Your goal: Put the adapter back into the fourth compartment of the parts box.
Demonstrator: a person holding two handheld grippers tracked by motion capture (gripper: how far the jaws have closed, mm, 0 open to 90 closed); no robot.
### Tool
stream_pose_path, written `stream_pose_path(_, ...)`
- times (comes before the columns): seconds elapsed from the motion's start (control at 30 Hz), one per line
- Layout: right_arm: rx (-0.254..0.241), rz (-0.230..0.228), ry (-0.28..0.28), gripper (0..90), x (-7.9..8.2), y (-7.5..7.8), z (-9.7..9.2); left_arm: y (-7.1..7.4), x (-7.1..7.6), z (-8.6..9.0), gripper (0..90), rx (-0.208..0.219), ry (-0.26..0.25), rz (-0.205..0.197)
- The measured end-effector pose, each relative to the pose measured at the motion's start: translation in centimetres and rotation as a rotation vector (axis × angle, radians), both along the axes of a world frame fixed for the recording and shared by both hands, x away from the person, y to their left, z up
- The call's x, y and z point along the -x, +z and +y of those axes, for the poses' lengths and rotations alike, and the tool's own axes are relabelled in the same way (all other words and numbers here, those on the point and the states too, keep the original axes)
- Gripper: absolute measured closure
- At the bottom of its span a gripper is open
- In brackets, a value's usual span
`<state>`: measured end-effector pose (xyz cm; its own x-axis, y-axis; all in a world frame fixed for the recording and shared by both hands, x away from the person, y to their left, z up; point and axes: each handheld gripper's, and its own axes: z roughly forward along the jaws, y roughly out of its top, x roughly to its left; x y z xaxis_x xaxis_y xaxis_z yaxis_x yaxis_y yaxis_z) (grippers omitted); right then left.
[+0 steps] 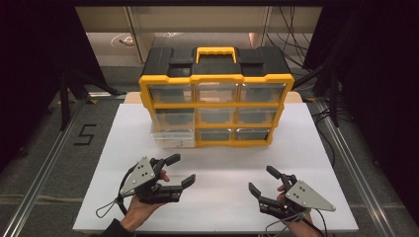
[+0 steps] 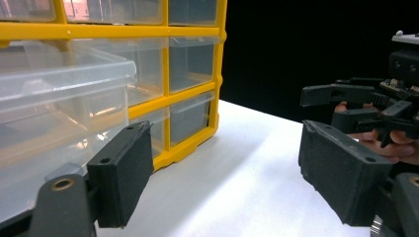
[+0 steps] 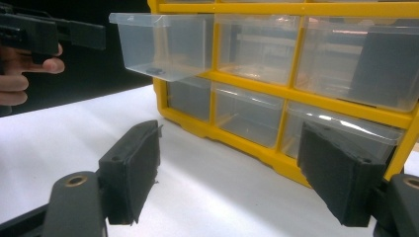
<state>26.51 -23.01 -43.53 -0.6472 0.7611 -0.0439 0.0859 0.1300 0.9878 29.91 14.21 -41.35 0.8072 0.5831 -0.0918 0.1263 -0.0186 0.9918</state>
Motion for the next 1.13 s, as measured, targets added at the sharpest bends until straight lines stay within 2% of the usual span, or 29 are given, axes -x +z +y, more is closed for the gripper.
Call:
stream_pose_path(0.13,-0.001,-0.003,0.000,25.4,0.0,0.0,0.0,-0.5,0.2,0.3,19.6,-0.001,0.000,0.002)
stream_pose_path(0.33,0.000,-0.004,0.002,25.4,0.0,0.0,0.1,-1.7,0.4,0.4,18.8,-0.009,-0.001,0.042)
stream_pose_path(0.5,0.000,-0.006,0.002,25.4,0.0,0.0,0.0,-2.1,0.5,0.3,17.7,-0.011,-0.003,0.042)
stream_pose_path(0.7,0.001,-0.006,0.003,25.4,0.0,0.0,0.0,-2.1,0.6,0.2,17.6,-0.016,-0.005,0.038)
stream_pose_path(0.8,0.000,-0.007,0.004,25.4,0.0,0.0,0.1,-2.0,0.5,0.3,17.5,-0.002,0.003,0.039)
stream_pose_path(1.13,0.001,-0.007,0.005,25.4,0.0,0.0,0.1,-2.1,0.5,0.2,17.5,-0.012,0.000,0.037)
